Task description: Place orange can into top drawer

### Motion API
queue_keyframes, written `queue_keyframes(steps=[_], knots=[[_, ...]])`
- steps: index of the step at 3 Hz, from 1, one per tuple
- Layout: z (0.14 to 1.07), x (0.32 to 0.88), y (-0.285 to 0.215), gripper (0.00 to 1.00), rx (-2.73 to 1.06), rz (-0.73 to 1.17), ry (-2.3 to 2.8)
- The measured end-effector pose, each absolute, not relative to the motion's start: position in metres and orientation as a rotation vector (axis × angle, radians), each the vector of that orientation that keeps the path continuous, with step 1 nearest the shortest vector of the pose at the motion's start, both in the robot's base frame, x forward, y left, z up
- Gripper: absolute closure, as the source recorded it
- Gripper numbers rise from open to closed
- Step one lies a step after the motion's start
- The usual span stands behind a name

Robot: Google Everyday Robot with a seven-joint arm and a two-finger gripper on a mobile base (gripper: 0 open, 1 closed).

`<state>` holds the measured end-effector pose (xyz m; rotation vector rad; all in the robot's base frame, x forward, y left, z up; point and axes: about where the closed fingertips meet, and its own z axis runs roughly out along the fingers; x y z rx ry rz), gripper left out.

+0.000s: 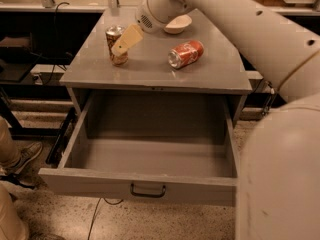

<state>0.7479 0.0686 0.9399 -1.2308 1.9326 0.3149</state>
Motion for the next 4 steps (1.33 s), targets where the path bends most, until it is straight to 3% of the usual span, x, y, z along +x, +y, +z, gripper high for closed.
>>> queue_keyframes(steps=[2, 4], knots=[[0.92, 0.775, 0.107, 0.0, -1.164, 0.367, 1.996], [0.905, 0.789, 0.129, 0.5, -1.132, 0.39, 2.023]])
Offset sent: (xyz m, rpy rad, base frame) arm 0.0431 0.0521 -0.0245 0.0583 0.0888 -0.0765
